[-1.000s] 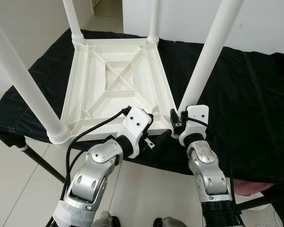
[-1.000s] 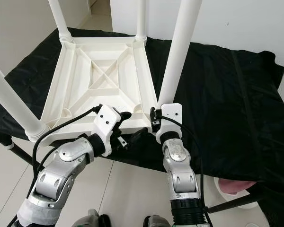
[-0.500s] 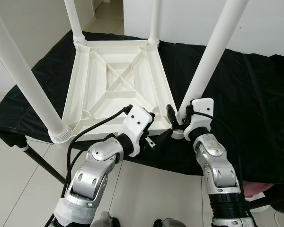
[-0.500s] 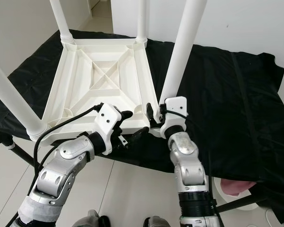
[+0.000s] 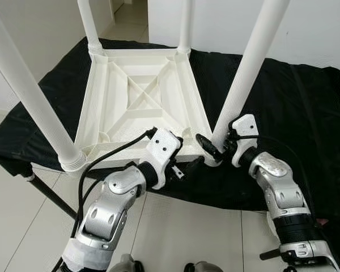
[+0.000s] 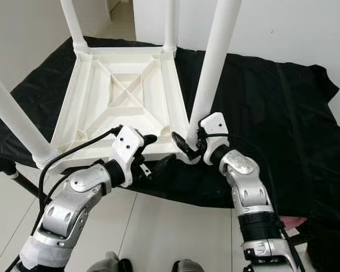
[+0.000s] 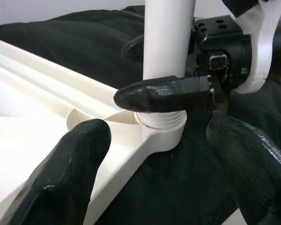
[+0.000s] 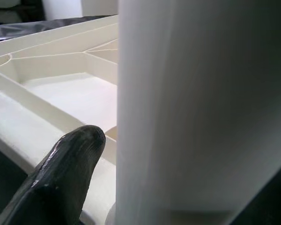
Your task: Building children table
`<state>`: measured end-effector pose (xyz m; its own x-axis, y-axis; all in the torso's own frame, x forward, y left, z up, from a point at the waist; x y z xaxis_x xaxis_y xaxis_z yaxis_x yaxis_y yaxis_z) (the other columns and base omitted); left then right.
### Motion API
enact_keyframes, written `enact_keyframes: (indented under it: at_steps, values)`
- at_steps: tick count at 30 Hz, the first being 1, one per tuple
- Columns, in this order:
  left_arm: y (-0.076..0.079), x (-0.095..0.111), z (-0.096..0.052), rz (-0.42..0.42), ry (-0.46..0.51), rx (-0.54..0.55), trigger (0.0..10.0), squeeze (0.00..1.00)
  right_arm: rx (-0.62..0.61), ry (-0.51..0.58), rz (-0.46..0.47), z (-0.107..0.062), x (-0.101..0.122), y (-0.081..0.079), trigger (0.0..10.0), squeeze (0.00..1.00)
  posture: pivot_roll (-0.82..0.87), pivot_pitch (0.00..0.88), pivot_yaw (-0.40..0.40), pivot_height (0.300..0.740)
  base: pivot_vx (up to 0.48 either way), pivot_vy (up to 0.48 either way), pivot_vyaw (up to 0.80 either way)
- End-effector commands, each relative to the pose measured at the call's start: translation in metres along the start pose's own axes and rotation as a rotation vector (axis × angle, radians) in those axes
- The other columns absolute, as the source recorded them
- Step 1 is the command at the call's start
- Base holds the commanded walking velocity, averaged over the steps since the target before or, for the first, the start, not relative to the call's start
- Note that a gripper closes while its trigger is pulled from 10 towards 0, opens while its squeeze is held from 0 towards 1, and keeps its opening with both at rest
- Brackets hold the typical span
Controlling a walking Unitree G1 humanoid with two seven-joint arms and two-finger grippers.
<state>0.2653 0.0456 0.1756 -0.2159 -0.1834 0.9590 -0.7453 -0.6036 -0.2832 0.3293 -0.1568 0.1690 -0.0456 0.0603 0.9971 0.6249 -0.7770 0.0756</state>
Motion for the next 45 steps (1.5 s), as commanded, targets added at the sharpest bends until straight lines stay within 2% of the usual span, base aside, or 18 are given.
enact_keyframes:
  at_steps: [1, 4, 8, 9, 10, 22, 24, 29, 36, 43, 45]
  values:
    - [0.003, 0.0, -0.004, -0.016, -0.005, -0.012, 10.0, 0.0, 0.078, -0.019, -0.017, 0.002, -0.001, 0.0, 10.0, 0.0, -0.09, 0.055, 0.02, 0.74, 0.0, 0.0, 0.0]
    - [0.003, -0.002, -0.006, -0.013, -0.016, -0.022, 10.0, 0.0, 0.133, -0.054, -0.022, 0.002, -0.003, 0.005, 10.0, 0.0, -0.09, 0.055, 0.019, 0.74, 0.0, 0.0, 0.0]
    - [0.003, -0.003, -0.007, -0.012, -0.018, -0.023, 10.0, 0.0, 0.149, -0.072, -0.028, 0.002, -0.004, 0.008, 10.0, 0.0, -0.09, 0.055, 0.019, 0.74, 0.0, 0.0, 0.0]
    - [0.003, -0.002, -0.007, -0.01, -0.019, -0.023, 10.0, 0.0, 0.157, -0.089, -0.036, 0.003, -0.005, 0.011, 0.8, 0.0, -0.09, 0.055, 0.019, 0.74, 0.0, 0.0, 0.0]
    - [0.003, -0.002, -0.007, -0.007, -0.019, -0.024, 10.0, 0.0, 0.172, -0.109, -0.051, 0.002, -0.008, 0.013, 0.0, 0.0, -0.09, 0.055, 0.019, 0.74, 0.0, 0.0, 0.0]
    - [0.003, -0.001, -0.009, 0.0, -0.023, -0.028, 10.0, 0.0, 0.205, -0.121, -0.048, 0.0, -0.018, 0.018, 0.0, 0.0, -0.07, 0.055, 0.03, 0.74, 0.0, 0.0, 0.0]
    - [0.005, -0.002, -0.008, 0.002, -0.026, -0.035, 10.0, 0.0, 0.173, -0.1, -0.042, 0.0, -0.017, 0.02, 10.0, 0.0, -0.08, 0.055, 0.03, 0.74, 0.0, 0.0, 0.0]
    - [0.004, -0.004, -0.008, 0.002, -0.033, -0.032, 10.0, 0.0, 0.102, -0.044, 0.008, 0.001, -0.013, 0.022, 10.0, 0.0, -0.08, 0.057, 0.032, 0.74, 0.0, 0.0, 0.0]
    - [0.004, -0.003, -0.006, 0.006, -0.03, -0.032, 10.0, 0.0, -0.066, -0.003, 0.062, 0.005, -0.011, 0.025, 10.0, 0.0, -0.09, 0.056, 0.029, 0.74, 0.0, 0.0, 0.0]
    - [0.0, -0.004, -0.007, 0.005, -0.034, -0.019, 10.0, 0.0, -0.114, 0.042, 0.084, 0.005, -0.014, 0.009, 10.0, 0.0, -0.09, 0.058, 0.024, 0.74, 0.0, 0.0, 0.0]
    - [0.0, -0.005, -0.007, 0.004, -0.034, -0.012, 10.0, 0.0, -0.19, 0.07, 0.089, 0.006, -0.014, -0.005, 10.0, 0.0, -0.09, 0.058, 0.013, 0.74, 0.0, 0.0, 0.0]
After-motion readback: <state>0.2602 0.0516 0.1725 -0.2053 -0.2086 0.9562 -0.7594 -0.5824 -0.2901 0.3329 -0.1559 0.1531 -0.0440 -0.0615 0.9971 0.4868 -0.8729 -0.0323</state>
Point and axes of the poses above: a point about 5 cm out from each wrist's last joint towards the gripper, its own z axis pointing out of the wrist towards the gripper, its own x axis along the axis of the wrist's last joint, y = z × x, the point moved 1 cm from there along z, pointing out of the wrist towards the gripper, and after that the axes turned 10 degrees about z, right-handed, at the moved point
